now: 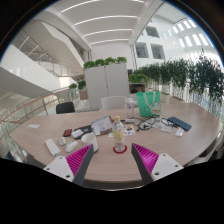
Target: Pour water
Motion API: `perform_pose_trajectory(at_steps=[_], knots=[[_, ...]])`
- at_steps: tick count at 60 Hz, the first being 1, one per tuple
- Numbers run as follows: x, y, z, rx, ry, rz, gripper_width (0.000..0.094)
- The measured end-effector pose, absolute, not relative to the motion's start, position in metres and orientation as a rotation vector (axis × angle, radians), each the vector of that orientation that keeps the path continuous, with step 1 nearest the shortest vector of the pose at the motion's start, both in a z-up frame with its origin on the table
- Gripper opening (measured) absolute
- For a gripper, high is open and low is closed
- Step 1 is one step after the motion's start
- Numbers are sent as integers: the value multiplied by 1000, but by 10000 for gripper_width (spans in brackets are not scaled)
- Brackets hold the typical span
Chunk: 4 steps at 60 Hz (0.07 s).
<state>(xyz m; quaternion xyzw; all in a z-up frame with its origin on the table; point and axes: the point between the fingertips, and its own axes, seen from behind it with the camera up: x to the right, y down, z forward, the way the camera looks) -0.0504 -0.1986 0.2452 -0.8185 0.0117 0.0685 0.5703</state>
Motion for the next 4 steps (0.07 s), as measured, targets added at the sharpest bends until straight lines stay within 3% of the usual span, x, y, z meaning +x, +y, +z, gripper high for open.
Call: perform_pose_trajectory(at_steps=[4], knots=[[-43, -214, 252, -1902, -7, 179, 836]])
